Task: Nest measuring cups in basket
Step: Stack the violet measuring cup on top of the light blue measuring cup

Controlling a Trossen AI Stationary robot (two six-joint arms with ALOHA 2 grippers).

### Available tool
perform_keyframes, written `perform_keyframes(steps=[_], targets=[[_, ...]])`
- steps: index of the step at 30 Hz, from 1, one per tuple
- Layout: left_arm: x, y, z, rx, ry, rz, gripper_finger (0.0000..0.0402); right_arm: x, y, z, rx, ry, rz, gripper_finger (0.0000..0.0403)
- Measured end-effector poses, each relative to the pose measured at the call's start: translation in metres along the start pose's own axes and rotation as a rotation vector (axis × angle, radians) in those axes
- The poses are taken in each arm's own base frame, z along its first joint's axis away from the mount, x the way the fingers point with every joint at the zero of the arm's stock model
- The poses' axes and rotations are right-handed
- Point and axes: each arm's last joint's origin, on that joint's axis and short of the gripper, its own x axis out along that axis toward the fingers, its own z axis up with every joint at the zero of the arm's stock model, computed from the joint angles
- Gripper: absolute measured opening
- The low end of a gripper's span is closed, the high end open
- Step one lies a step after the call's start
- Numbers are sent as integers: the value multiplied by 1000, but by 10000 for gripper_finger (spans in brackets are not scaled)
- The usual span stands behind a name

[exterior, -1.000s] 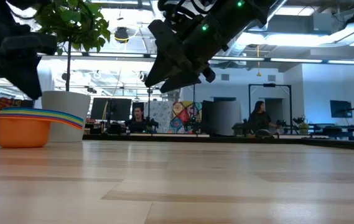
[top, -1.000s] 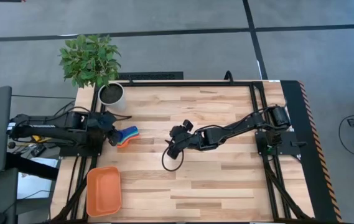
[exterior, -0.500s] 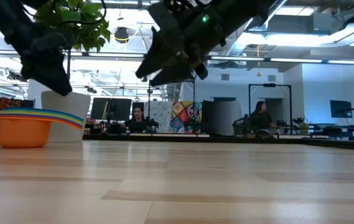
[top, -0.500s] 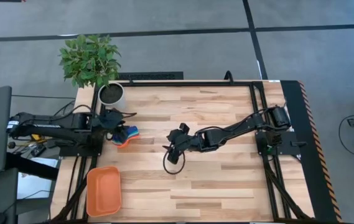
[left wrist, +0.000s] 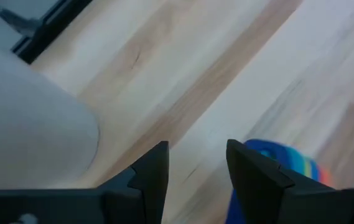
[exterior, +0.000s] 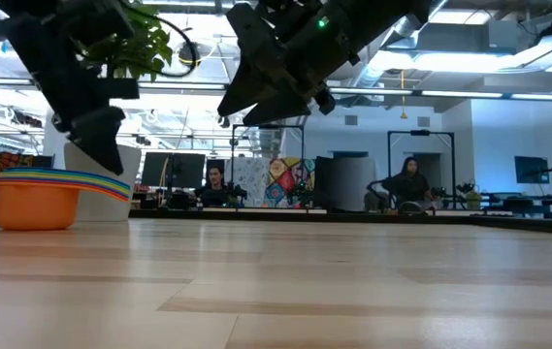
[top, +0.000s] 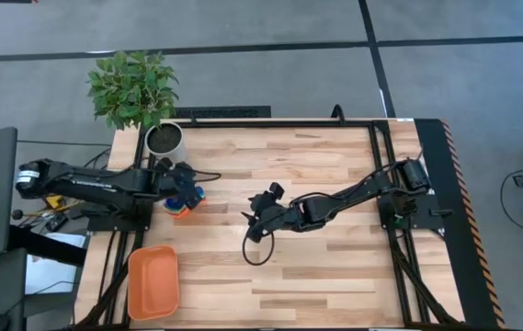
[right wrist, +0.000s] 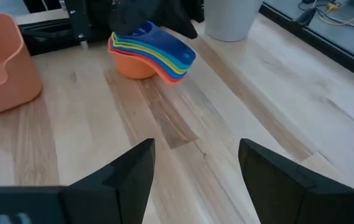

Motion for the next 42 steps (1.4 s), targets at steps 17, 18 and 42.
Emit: perform_keyframes(steps=[17,18,42], targets=[[17,-14,0,46,144,-160,150,0,0,0,0,4,0,255],[15,-16,1,48,139,-166,150,0,0,0,0,4,0,255],[-52,-63,-12,387,96,-414,72,0,-1,0,0,5,-1,255]])
